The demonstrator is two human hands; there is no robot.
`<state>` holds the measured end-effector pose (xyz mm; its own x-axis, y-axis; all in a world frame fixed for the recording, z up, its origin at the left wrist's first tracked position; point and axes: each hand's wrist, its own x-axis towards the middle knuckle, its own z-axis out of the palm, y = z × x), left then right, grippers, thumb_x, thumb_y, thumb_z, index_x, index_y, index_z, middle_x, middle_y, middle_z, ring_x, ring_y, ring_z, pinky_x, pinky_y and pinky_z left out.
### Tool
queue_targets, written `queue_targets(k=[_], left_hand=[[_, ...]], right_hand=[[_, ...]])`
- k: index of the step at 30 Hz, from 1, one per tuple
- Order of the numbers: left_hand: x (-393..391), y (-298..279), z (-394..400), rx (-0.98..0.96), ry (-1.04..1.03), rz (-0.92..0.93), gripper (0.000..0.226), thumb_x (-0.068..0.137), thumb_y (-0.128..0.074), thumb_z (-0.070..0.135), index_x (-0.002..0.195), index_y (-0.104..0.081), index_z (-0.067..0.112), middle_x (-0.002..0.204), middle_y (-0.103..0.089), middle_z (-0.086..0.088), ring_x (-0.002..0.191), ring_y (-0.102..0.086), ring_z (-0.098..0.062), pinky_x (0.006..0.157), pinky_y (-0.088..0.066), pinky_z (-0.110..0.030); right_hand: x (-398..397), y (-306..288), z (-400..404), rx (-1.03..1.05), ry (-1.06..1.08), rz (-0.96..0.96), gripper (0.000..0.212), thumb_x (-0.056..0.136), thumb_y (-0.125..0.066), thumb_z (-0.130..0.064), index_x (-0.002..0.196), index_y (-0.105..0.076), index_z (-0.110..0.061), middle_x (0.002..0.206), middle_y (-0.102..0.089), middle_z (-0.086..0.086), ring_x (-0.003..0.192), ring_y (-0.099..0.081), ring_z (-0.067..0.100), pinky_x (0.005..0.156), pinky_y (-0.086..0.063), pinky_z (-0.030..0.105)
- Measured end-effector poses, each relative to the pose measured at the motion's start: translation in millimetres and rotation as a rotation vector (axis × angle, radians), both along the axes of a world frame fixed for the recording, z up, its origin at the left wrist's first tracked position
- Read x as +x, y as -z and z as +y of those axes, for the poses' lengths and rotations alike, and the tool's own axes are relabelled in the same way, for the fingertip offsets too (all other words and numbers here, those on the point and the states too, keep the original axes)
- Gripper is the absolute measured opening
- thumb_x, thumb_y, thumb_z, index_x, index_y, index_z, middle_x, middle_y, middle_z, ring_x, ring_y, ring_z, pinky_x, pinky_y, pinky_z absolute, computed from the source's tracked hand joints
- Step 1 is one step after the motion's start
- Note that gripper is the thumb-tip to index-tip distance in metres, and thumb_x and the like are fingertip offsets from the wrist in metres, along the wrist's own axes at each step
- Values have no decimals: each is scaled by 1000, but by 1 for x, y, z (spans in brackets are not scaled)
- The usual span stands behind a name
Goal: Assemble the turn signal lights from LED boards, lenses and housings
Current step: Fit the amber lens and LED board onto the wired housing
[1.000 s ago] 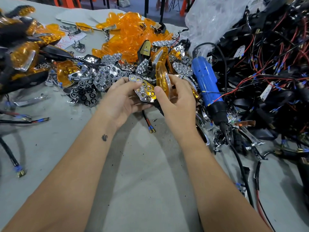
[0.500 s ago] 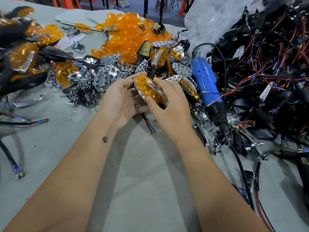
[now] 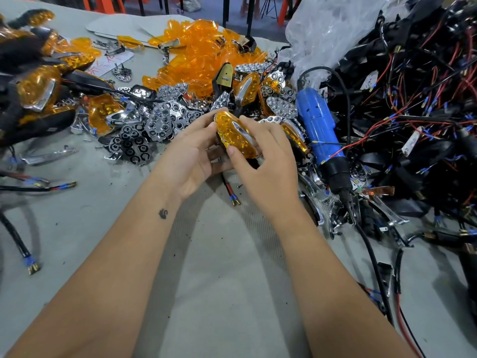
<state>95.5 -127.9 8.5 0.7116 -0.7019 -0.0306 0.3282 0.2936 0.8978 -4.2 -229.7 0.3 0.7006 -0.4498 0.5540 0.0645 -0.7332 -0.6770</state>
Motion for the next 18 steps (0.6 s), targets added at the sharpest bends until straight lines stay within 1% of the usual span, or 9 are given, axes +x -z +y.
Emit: queue_targets(k=[3, 6, 8, 11, 12, 14, 16, 18], left_hand=[[1, 0, 3, -18, 18, 20, 33, 104, -40, 17, 125, -64, 22, 94, -71, -3, 76, -69, -14, 61, -56, -30], [2, 0, 5, -68, 64, 33, 33, 99, -45, 12, 124, -64, 19, 96, -73, -5, 79, -71, -16, 66, -58, -33], [2, 0, 5, -70, 59, 6, 31, 98, -51, 10, 125, -63, 18, 98, -74, -4, 79, -72, -16, 65, -59, -33], [1, 1, 6, -84, 49, -17, 35, 86, -61, 12, 120, -65, 18, 96, -75, -1, 73, -71, -11, 61, -59, -31], [0, 1, 6, -78, 43, -27, 36, 84, -62, 13, 119, -65, 18, 96, -75, 0, 72, -71, -10, 60, -59, -29], [0, 0, 6, -57, 24, -47, 36, 82, -64, 15, 118, -66, 19, 95, -75, 2, 71, -70, -9, 58, -58, -28], [0, 0, 6, -36, 7, -60, 35, 80, -66, 17, 115, -67, 20, 94, -75, 3, 71, -70, -8, 58, -59, -28], [0, 0, 6, -12, -6, -76, 36, 78, -67, 18, 115, -67, 19, 97, -74, 1, 75, -71, -11, 58, -59, -29]], right_hand=[[1, 1, -1, 15, -15, 33, 47, 90, -70, -24, 135, -59, -17, 115, -55, 0, 108, -55, 15, 90, -50, 38], [2, 2, -4, 42, -23, 48, 47, 92, -69, -26, 137, -58, -18, 117, -54, -3, 107, -54, 11, 89, -48, 28], [2, 2, -5, 75, -22, 46, 46, 92, -68, -28, 137, -58, -18, 116, -54, -5, 103, -53, 5, 87, -45, 20], [2, 1, -6, 155, -43, 21, 43, 93, -68, -24, 135, -61, -18, 111, -54, -8, 96, -53, -4, 83, -41, 8], [1, 0, -7, 186, -61, 10, 42, 93, -68, -23, 134, -61, -18, 109, -54, -10, 96, -54, -6, 82, -40, 6], [-1, -1, -7, 224, -94, -6, 39, 93, -67, -20, 131, -63, -18, 108, -56, -11, 96, -55, -6, 82, -39, 5], [-2, -1, -7, 245, -116, -12, 37, 93, -67, -19, 130, -64, -18, 109, -58, -8, 97, -56, -2, 83, -41, 7], [-2, -1, -6, 271, -133, -10, 38, 92, -66, -20, 130, -64, -18, 110, -59, -3, 97, -57, 0, 84, -42, 10]])
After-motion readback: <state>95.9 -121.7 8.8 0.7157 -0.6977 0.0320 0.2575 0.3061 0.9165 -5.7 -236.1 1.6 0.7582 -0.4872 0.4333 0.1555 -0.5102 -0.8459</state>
